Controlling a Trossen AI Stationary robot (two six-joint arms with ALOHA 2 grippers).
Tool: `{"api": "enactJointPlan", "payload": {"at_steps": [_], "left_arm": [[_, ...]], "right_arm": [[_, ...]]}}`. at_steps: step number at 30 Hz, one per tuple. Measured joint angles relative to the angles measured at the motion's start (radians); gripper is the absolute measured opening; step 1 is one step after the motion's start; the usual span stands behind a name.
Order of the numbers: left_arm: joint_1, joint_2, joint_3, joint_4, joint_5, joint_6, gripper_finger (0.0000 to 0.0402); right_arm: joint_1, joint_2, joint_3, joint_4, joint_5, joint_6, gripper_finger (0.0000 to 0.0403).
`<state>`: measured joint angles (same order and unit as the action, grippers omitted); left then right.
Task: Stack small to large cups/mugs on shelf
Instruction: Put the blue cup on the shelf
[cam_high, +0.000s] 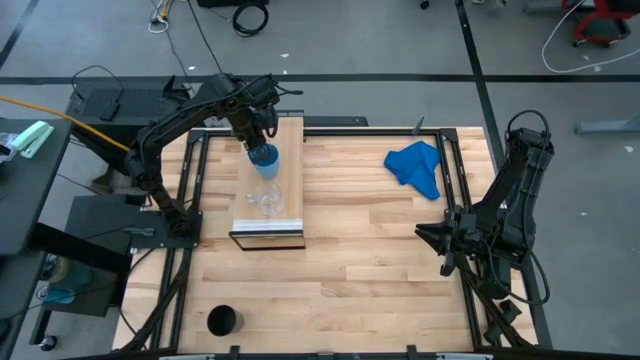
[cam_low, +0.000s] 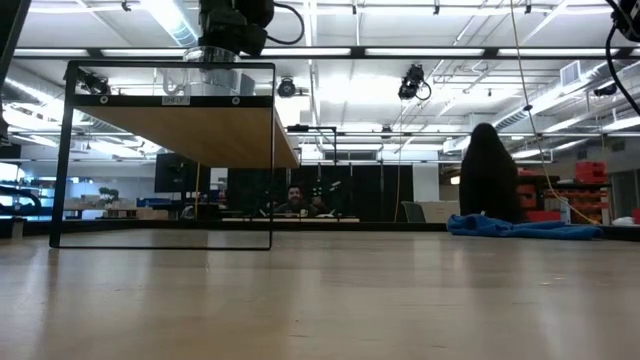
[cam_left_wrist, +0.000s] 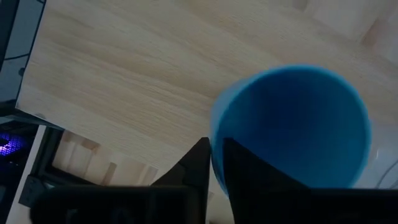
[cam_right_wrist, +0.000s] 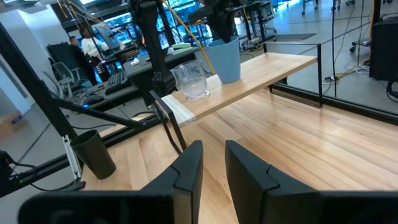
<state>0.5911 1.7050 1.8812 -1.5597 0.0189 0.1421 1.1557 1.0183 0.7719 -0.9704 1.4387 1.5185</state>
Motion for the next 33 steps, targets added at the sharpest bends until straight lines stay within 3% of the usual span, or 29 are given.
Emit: {"api": "enactJointPlan", "payload": {"at_steps": [13, 33], "left_arm": [[0.0, 0.0, 0.0, 0.041, 0.0, 0.001, 0.0076], [-0.005, 0.0, 0.0, 0.106, 0.059, 0.002, 0.0069]], "right_arm": [[0.0, 0.0, 0.0, 0.0, 0.0, 0.0, 0.0075], [0.0, 0.0, 0.0, 0.0, 0.0, 0.0, 0.0075]]}}
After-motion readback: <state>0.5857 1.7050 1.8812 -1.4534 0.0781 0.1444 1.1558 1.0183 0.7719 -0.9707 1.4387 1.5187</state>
